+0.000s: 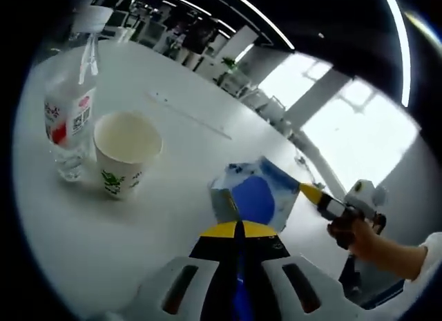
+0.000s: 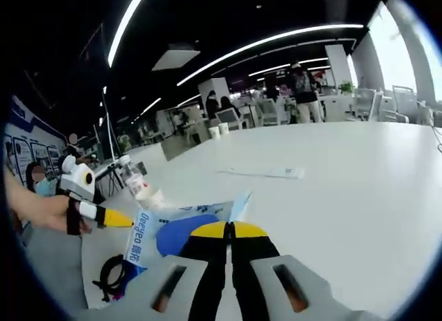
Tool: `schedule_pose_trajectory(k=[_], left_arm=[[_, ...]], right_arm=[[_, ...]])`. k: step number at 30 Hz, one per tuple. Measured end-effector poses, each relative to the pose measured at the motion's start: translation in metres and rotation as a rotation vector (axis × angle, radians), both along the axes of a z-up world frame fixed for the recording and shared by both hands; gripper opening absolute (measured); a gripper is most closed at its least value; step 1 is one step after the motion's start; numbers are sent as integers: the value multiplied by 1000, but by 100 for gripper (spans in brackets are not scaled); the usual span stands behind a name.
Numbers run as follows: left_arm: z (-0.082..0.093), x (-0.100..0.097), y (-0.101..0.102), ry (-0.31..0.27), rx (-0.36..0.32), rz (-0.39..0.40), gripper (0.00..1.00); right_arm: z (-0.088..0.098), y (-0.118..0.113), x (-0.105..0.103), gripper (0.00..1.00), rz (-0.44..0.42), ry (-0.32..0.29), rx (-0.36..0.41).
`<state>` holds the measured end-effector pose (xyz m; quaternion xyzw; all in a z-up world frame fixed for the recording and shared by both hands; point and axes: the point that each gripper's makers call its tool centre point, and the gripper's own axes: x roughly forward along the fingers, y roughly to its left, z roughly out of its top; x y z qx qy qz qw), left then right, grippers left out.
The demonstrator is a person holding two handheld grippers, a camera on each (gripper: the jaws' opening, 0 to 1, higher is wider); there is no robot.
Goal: Arrange the tabletop items into an orderly group along one side of the table until the central work area is clear of visible clutter.
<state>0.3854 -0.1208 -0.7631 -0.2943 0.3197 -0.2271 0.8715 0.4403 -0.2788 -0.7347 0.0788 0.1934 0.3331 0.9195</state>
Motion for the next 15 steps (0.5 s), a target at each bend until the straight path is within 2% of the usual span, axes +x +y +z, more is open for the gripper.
schedule_pose_trajectory(k=[5, 9, 15], left_arm=[[0, 10, 5, -8, 6, 13, 0], [0, 20, 11, -15, 2, 57, 0], [-3, 27, 17, -18, 31, 81, 0]], right_arm=[[1, 3, -4, 0, -63, 8, 41], [1, 3, -5, 0, -102, 14, 62], [1, 2, -8, 0, -128, 12, 72]])
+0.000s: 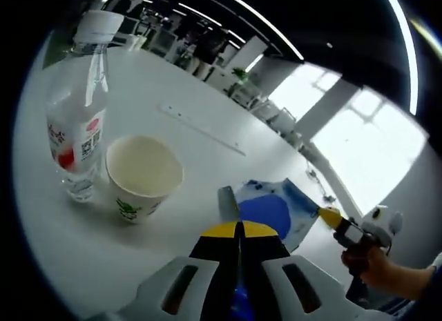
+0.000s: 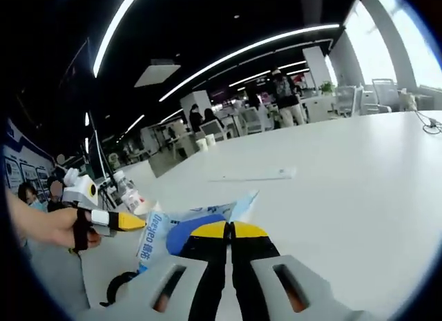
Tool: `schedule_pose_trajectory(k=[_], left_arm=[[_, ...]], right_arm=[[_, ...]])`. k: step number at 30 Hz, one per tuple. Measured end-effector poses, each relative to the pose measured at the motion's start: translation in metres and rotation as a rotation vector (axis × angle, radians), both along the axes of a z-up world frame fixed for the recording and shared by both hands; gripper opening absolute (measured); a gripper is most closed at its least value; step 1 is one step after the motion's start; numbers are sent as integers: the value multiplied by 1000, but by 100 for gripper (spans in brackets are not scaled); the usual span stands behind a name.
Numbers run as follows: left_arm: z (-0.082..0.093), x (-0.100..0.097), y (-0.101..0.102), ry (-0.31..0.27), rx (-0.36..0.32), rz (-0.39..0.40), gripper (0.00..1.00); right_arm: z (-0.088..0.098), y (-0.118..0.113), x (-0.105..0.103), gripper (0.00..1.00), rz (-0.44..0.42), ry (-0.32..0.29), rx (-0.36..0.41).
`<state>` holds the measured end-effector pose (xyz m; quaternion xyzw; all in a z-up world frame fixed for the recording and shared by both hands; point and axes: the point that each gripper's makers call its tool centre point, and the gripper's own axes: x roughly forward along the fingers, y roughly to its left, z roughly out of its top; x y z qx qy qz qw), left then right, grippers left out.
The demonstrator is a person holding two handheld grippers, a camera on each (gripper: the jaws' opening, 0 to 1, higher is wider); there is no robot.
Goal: Arrange the tabletop items into an orderly group along one side of the table until the central work area is clear of visible clutter.
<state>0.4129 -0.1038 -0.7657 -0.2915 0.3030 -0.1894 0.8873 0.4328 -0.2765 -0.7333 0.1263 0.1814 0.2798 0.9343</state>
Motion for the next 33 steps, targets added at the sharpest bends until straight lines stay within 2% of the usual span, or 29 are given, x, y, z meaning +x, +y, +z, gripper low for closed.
schedule_pose_trajectory(k=[4, 22, 33], left_arm=[[-1, 8, 4, -3, 6, 21, 0], [-5, 21, 12, -15, 67, 66, 0], [-6, 29, 16, -34, 95, 72, 0]], right_arm=[[-1, 1, -2, 0, -4, -1, -6], [-8, 5, -17, 0, -26, 8, -1], [-13, 6, -14, 0, -31, 20, -6]])
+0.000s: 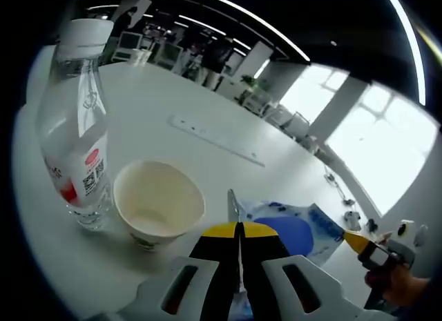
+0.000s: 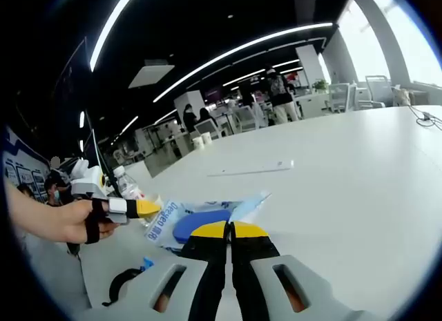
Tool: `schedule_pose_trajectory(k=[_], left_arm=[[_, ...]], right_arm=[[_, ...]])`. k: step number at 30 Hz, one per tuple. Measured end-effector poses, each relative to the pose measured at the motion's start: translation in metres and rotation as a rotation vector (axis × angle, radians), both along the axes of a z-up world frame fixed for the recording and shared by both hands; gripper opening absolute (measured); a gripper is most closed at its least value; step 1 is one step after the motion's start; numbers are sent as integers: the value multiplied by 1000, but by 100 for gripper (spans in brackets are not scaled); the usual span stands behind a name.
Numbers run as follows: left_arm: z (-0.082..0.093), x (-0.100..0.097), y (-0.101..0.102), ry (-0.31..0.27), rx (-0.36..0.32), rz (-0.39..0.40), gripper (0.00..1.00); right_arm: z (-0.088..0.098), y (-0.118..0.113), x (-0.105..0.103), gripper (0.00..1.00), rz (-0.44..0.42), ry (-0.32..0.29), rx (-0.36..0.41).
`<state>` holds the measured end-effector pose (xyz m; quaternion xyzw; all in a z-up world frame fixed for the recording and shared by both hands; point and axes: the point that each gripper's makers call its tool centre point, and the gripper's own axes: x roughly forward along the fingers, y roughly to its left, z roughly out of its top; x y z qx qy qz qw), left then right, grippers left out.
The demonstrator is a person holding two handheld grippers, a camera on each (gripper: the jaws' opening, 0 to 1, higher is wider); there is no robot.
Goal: Arrange the tabletop items into an orderly group along one side of the table until the central work area is clear of visible clutter.
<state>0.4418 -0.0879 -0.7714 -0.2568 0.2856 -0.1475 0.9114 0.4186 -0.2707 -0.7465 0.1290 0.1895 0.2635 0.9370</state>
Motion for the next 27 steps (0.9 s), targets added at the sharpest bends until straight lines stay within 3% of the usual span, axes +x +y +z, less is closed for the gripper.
schedule_pose_trajectory(k=[27], left_arm=[[-23, 8, 7, -24, 186, -10, 0]], right_arm=[[-38, 8, 6, 0, 8, 56, -22]])
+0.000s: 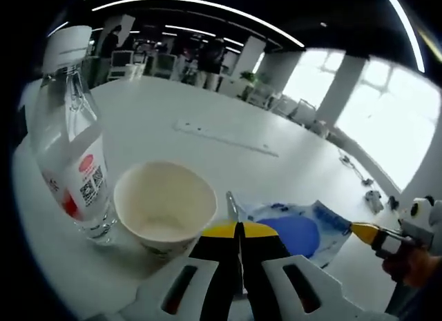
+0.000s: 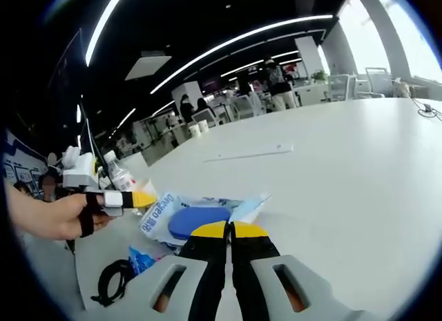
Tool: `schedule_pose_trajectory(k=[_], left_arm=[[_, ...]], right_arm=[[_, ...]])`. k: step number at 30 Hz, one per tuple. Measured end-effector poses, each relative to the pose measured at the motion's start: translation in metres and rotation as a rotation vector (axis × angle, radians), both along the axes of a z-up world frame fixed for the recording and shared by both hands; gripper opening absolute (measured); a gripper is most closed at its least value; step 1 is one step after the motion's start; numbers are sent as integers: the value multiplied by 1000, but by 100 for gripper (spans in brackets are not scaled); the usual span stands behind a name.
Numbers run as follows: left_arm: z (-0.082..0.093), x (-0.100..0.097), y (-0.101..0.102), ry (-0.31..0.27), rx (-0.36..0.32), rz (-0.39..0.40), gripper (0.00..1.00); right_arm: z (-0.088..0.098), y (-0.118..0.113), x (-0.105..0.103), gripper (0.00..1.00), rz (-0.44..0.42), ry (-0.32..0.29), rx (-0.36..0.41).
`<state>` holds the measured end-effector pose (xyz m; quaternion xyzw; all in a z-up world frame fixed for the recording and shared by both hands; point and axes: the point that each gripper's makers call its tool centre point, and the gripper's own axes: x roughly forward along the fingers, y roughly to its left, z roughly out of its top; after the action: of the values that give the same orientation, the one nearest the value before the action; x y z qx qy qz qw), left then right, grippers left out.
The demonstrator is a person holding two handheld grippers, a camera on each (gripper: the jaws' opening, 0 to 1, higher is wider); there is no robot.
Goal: Arrange the tabletop items into an orderly group along one side of the table until the central work area is clear of visible clutter.
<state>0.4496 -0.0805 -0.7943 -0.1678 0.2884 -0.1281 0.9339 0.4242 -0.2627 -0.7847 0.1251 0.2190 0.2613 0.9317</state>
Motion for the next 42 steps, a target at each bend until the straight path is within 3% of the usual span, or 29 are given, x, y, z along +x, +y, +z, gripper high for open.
schedule_pose_trajectory(k=[3, 15, 17, 22, 42], left_arm=[[-3, 2, 6, -12, 44, 8, 0], [-12, 2, 6, -15, 103, 11, 0], [-13, 3, 10, -29, 161, 21, 0], [-17, 4, 8, -27, 195, 16, 0], [-27, 6, 13, -3, 264, 29, 0]], right_arm=[[-3, 4, 0, 0, 11, -1, -9], [-18, 2, -2, 0, 9, 22, -34], [-22, 1, -5, 0, 8, 28, -38], [-29, -4, -9, 0, 0, 46, -47], [-47, -11, -15, 0, -10, 87, -65]])
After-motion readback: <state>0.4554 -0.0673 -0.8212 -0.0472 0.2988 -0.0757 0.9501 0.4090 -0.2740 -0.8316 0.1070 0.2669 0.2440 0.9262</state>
